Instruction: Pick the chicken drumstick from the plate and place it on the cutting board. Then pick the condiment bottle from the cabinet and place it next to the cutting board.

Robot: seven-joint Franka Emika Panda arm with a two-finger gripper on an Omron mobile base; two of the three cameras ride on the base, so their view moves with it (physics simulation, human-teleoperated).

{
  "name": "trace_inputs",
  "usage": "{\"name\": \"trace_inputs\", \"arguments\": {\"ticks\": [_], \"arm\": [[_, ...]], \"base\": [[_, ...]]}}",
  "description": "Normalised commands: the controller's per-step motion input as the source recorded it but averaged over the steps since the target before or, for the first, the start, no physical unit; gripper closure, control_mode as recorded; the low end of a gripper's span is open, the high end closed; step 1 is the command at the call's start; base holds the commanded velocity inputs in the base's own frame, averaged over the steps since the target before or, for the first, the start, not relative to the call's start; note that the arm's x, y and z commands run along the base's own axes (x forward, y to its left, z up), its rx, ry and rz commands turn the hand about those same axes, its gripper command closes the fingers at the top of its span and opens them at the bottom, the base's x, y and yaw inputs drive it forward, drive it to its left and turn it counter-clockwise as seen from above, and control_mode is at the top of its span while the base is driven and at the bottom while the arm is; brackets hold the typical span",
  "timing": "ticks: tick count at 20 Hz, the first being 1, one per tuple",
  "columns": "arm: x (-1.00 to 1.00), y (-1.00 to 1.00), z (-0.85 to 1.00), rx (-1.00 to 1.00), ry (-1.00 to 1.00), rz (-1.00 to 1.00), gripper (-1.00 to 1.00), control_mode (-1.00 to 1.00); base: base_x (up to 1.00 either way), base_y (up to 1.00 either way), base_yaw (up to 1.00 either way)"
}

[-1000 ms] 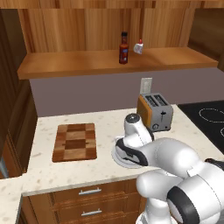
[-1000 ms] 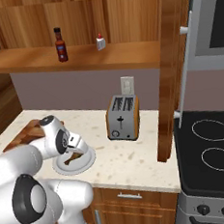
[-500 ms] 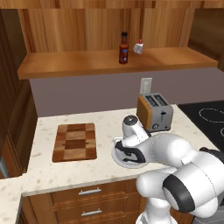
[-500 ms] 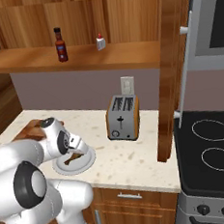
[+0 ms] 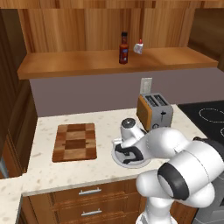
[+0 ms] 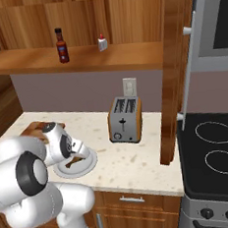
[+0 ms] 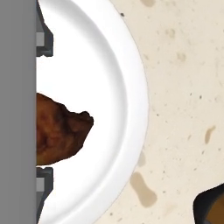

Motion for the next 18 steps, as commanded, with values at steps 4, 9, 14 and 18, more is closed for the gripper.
{"name": "trace_inputs", "arguments": {"ticks": [4,9,14,18], "arm": [[0.0,-0.02,-0.24,0.0,-0.03,0.0,-1.0,-1.0],[0.0,0.0,-0.16,0.0,-0.04,0.0,-1.0,-1.0],[0.0,0.0,-0.12,0.0,-0.03,0.0,1.0,-1.0],[0.0,0.0,0.0,0.0,0.0,0.0,1.0,-1.0]], "base": [[0.0,0.0,0.0],[0.0,0.0,0.0],[0.0,0.0,0.0],[0.0,0.0,0.0]]}}
